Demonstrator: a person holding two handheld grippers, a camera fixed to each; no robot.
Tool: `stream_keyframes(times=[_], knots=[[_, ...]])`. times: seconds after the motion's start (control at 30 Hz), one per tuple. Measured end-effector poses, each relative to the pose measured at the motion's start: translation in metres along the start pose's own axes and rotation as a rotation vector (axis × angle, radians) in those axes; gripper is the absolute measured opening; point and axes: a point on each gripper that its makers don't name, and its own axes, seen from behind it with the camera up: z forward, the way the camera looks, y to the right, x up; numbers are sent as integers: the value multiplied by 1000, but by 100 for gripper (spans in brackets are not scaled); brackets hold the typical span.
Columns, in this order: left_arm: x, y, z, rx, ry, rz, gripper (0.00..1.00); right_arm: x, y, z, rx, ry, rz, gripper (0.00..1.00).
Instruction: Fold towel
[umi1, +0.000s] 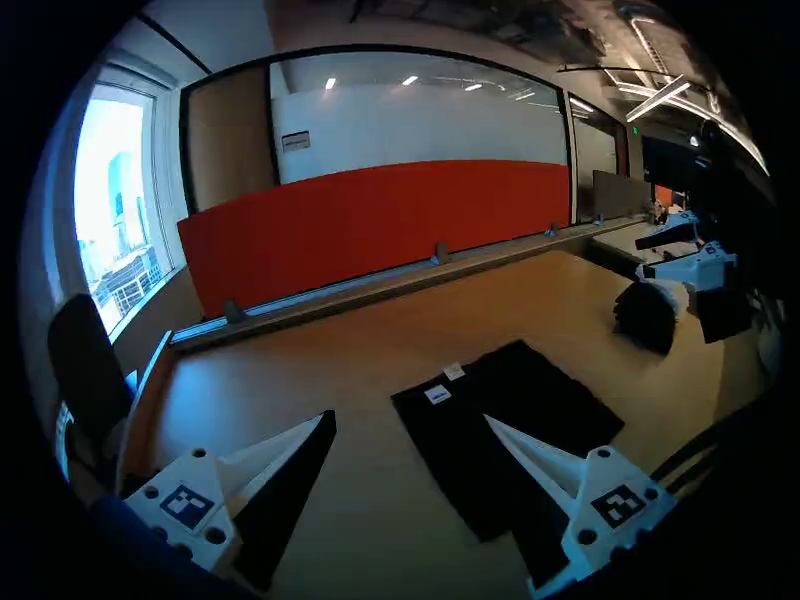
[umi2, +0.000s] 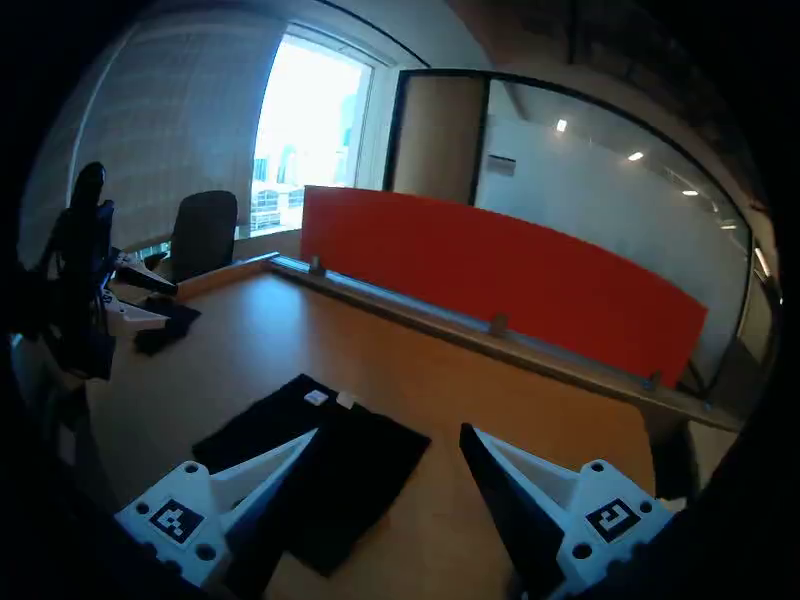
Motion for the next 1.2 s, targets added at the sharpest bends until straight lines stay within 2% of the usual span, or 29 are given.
stream_keyframes(times=[0.53,1.2], knots=[[-65,31,23,-53,-78,4,99,-64,-18,16,34,-63,6,100],[-137,57,41,-118,-210,6,98,-148,-45,32,93,-197,15,100]])
